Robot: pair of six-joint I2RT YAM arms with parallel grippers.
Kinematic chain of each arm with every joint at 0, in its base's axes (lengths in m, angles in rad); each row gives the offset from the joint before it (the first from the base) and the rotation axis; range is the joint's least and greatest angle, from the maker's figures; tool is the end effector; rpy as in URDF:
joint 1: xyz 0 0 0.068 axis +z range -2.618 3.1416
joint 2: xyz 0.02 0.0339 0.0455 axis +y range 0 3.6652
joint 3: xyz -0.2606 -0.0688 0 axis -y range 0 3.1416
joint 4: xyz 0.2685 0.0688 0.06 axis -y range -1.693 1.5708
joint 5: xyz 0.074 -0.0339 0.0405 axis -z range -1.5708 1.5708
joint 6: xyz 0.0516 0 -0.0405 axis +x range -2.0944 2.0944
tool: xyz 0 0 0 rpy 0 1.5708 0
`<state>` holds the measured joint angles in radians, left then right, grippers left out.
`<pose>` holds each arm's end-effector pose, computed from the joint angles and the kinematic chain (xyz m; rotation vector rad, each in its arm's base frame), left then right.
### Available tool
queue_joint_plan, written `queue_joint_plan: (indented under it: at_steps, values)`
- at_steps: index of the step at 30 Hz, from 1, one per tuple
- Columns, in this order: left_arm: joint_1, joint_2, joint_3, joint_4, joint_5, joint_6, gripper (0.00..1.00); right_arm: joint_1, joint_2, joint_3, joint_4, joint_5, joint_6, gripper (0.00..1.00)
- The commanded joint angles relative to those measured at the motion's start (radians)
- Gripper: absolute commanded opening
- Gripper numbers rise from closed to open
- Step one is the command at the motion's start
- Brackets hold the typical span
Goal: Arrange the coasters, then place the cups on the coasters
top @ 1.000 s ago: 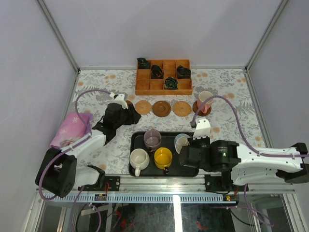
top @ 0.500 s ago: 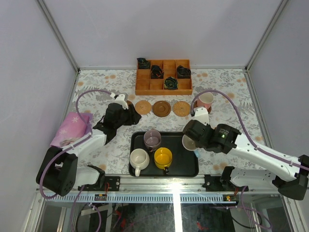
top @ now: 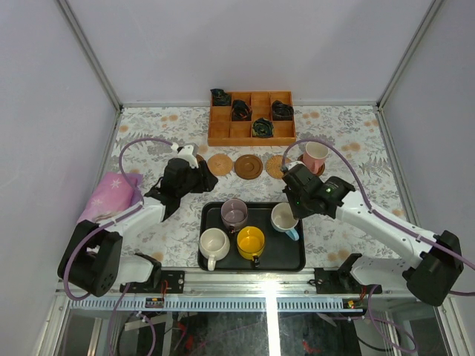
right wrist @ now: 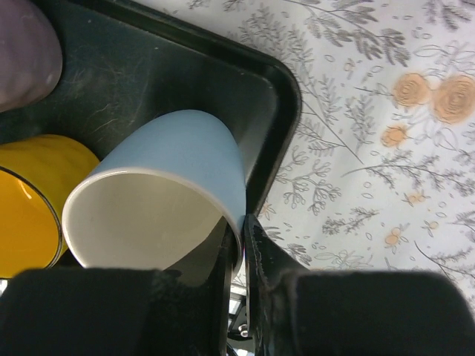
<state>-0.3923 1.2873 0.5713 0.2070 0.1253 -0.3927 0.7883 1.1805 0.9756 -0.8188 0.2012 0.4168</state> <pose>0.2732 -0.1200 0.1717 0.0781 2.1317 -0.6023 0.1911 0.1776 0.2522 -0.4036 2.5426 0.1952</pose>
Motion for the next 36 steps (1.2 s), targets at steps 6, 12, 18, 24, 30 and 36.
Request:
queue_joint_plan:
  at_steps: [6,12,18,24,30,36]
  values:
    - [-0.003,0.007,0.001,0.069,0.011,-0.014,0.49,-0.038,0.047,0.001,0.107,-0.133,-0.079,0.00]
    - [-0.003,0.015,-0.001,0.078,0.017,-0.021,0.49,-0.054,0.078,-0.035,0.139,-0.141,-0.077,0.00]
    - [-0.004,0.015,-0.001,0.077,0.016,-0.020,0.49,-0.054,0.107,-0.050,0.150,-0.127,-0.068,0.01]
    - [-0.004,0.015,-0.004,0.078,0.016,-0.021,0.49,-0.054,0.108,-0.046,0.132,-0.118,-0.052,0.39]
    - [-0.004,0.015,-0.004,0.082,0.017,-0.023,0.49,-0.053,0.068,-0.033,0.125,-0.097,-0.027,0.51]
    - [-0.003,0.009,-0.005,0.078,0.014,-0.022,0.49,-0.052,-0.043,0.010,0.129,-0.067,-0.009,0.60]
